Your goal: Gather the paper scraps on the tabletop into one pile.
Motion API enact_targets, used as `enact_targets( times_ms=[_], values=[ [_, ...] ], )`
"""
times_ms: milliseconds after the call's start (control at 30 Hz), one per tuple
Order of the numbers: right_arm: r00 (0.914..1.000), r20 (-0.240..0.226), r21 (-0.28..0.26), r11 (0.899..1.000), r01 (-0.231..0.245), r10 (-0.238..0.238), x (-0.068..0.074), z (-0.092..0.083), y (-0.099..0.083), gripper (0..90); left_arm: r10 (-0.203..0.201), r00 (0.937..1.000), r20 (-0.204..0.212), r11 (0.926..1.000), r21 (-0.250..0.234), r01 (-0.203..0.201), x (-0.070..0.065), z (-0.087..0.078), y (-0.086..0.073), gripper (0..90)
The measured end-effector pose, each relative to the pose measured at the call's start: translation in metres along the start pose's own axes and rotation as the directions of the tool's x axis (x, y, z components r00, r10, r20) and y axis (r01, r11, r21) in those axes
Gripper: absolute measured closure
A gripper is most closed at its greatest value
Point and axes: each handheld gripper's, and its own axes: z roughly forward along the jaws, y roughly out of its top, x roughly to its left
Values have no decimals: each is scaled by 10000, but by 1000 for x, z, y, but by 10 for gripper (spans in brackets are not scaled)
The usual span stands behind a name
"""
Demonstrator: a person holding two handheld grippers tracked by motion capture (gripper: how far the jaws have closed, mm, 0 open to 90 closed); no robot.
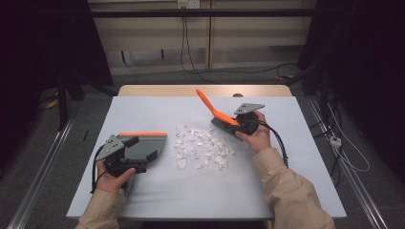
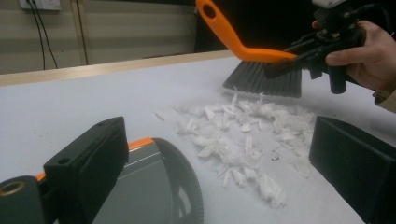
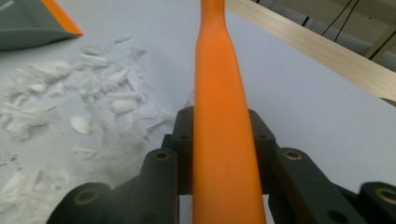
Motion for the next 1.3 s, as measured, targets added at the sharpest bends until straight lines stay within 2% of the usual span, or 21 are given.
enact_targets(
  times_ms=[100,200,267,333,400,467,533,633,733,800,867,900,1067,1133,1200,1300],
  values=[
    [9999,101,201,9998,-68,66,-3,7,-5,716,4,10000,14,10000,-10,-4,0,0,0,46],
    [9993,83,155,9993,-352,351,-4,7,-6,712,17,10000,37,10000,-22,-17,0,0,0,46],
    [9980,-155,370,9974,-612,618,-5,6,-4,687,29,10000,35,10000,20,-29,0,0,0,46],
    [9990,320,333,9989,-332,321,-2,2,2,624,25,10000,48,10000,31,-25,0,1,0,46],
    [9984,447,552,9978,-356,331,-1,0,8,595,29,10000,59,10000,33,-30,0,1,0,46],
    [9967,723,854,9954,-438,377,-1,2,13,596,38,10000,54,10000,26,-38,0,1,0,46],
    [9973,656,1040,9938,-396,328,-1,4,15,674,56,10000,79,10000,4,-56,0,0,0,46],
    [9964,812,1453,9887,-356,239,2,8,17,712,16,10000,-30,10000,19,-16,2,-1,0,45],
    [9969,597,1789,9820,-611,512,3,8,20,715,-17,10000,-16,10000,4,17,3,-1,1,45],
    [9961,652,2295,9706,-731,597,3,7,24,716,36,10000,-28,10000,-15,-36,2,-2,1,45],
    [9976,494,2471,9672,-594,486,3,7,27,716,18,10000,-1,10000,-49,-18,2,-2,1,45],
    [9960,363,2335,9684,-878,816,2,7,27,716,17,10000,9,10000,-54,-17,2,-2,2,45],
    [9931,162,1095,9870,-1175,1164,-5,13,28,716,-5,10000,-60,10000,-73,5,2,-3,2,45],
    [9901,267,674,9879,-1395,1380,-9,18,29,716,-27,10000,-57,10000,-93,27,2,-4,2,45],
    [9954,158,444,9944,-956,950,-12,26,32,716,-35,10000,-50,9999,-132,34,2,-4,2,45],
    [9973,376,381,9972,-646,632,-12,40,39,716,-94,9999,-142,9999,-144,92,3,-4,2,45]
  ],
)
